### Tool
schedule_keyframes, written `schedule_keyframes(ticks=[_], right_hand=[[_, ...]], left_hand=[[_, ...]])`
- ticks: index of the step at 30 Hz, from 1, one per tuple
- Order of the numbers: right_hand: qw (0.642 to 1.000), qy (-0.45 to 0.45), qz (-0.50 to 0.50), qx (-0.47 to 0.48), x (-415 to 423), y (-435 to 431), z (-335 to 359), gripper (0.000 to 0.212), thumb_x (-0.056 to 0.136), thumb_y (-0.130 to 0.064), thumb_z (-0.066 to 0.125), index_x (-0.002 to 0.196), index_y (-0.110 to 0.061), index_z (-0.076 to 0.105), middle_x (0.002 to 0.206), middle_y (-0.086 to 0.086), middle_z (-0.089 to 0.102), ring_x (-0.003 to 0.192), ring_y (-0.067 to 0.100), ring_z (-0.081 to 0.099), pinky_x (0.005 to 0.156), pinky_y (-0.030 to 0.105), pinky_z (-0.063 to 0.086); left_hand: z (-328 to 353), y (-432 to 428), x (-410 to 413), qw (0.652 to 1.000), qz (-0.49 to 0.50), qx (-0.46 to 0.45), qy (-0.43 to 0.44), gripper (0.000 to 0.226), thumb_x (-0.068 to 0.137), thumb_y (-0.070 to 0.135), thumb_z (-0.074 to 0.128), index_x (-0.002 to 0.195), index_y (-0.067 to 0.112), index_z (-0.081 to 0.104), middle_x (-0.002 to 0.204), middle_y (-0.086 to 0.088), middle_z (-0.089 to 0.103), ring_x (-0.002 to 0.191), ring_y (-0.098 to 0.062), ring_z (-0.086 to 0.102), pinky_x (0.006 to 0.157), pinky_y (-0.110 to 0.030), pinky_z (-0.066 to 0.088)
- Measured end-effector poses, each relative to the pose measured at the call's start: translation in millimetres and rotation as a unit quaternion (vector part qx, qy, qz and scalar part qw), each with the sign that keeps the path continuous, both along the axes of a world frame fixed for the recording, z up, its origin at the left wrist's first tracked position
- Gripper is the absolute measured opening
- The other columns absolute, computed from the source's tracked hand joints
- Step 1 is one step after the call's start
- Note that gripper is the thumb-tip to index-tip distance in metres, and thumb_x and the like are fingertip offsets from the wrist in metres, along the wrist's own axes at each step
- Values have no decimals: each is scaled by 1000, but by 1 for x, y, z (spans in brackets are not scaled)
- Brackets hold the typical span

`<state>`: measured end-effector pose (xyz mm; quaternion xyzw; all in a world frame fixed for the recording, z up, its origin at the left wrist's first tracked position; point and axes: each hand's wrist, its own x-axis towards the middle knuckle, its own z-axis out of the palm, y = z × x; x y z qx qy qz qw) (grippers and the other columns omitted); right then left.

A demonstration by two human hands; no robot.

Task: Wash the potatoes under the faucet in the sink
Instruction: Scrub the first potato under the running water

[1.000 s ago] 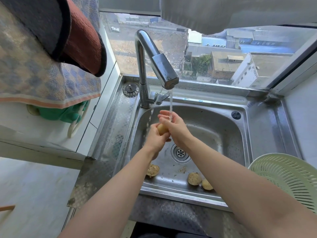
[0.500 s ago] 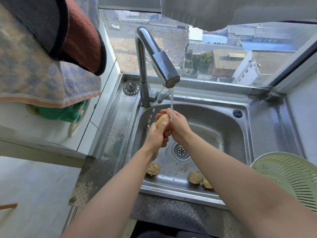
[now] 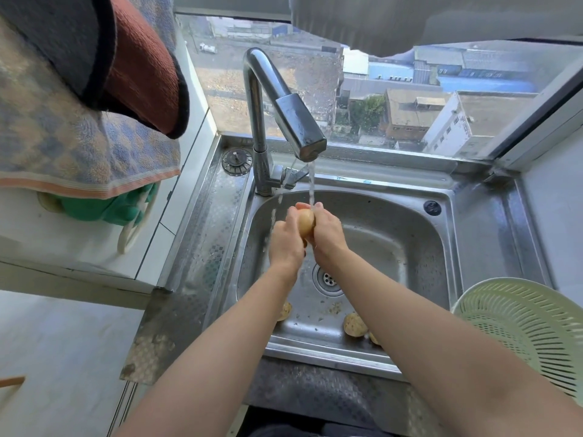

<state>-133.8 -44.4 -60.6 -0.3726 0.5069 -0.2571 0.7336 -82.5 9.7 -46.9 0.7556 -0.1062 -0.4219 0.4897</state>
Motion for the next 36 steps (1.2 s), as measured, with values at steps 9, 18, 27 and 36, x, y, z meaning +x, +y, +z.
schedule_keyframes(ticks=[9, 18, 27, 36], right_hand=[[999, 35, 9, -19, -5, -2, 11, 30, 100, -28, 44, 84, -9, 61, 90, 18, 68, 81, 28, 64, 61, 30, 52], [992, -44, 93, -69, -5, 9, 15, 14, 92, -7, 53, 105, -10, 59, 96, 10, 69, 85, 21, 63, 66, 33, 50], [996, -82, 8, 39, -7, -4, 6, 28, 101, -25, 35, 110, -13, 58, 101, 8, 73, 85, 27, 65, 65, 35, 45], [996, 34, 24, -83, -4, 2, 9, 14, 98, -17, 52, 96, -9, 63, 93, 10, 72, 69, 17, 64, 47, 27, 47]], left_hand=[[10, 0, -9, 996, -49, 51, 47, 58, 93, 55, 20, 107, 15, 59, 68, -17, 58, 54, -29, 54, 49, -30, 48], [2, 0, -1, 998, 51, 23, -23, 47, 92, 42, 26, 89, 16, 65, 99, -26, 68, 97, -45, 64, 80, -54, 53], [0, 2, -10, 997, -29, -73, 3, 38, 106, 29, 20, 125, 7, 44, 100, -11, 51, 70, -11, 49, 51, -14, 42], [-3, 7, -14, 995, -31, -88, 17, 36, 106, 26, 24, 125, 1, 41, 91, -3, 51, 68, -6, 46, 58, -16, 41]])
